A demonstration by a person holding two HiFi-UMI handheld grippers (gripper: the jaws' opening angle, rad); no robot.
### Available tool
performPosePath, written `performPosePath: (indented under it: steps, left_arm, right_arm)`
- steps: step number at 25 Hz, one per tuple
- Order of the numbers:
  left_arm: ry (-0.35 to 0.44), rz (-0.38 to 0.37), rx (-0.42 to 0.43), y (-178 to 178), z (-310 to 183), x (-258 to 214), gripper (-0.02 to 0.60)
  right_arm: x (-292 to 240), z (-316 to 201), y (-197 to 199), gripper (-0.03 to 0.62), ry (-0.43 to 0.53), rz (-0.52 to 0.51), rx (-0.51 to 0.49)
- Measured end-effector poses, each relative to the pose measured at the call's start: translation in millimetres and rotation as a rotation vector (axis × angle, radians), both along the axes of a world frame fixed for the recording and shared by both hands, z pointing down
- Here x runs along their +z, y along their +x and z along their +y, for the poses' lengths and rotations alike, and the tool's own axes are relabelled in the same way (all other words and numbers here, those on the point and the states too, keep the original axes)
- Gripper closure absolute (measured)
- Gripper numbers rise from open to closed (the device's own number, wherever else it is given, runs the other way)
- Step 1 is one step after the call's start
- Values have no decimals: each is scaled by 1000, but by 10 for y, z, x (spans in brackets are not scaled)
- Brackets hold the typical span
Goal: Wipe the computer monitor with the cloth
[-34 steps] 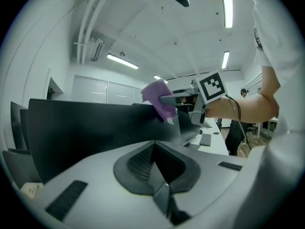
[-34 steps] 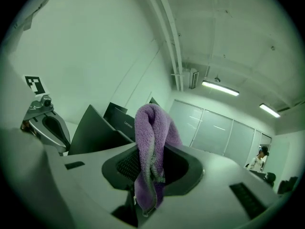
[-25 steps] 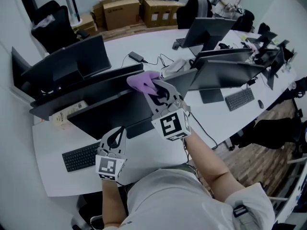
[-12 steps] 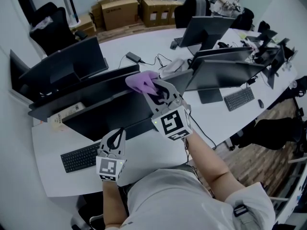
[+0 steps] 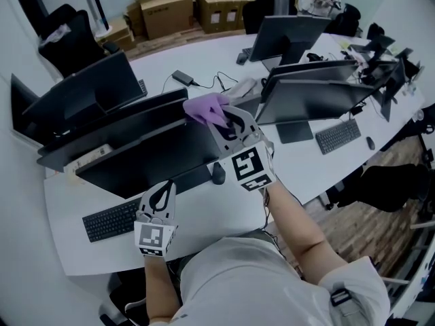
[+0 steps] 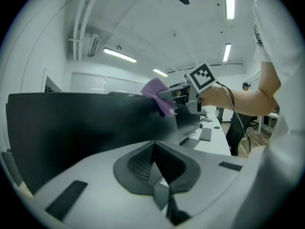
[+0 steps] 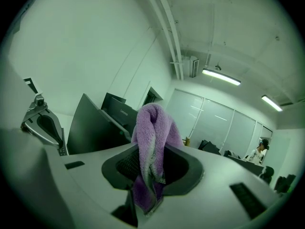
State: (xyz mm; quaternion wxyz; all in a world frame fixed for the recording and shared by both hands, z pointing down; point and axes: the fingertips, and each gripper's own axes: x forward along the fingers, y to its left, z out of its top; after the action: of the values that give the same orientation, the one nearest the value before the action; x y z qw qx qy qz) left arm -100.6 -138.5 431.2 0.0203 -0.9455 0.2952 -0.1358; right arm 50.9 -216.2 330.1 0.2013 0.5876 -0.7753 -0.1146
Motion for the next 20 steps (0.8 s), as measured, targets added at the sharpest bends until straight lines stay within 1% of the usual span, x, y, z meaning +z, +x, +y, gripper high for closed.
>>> performPosePath:
  steps: [13,20]
  left_arm:
    - [-20,-44,-8,506,225,118,580]
    - [-33,-54,-20,789,302,166,580]
  right_arm:
    - [77,96,721,487,12,-78,29]
    - [108,145,1130,487,22,-129,46]
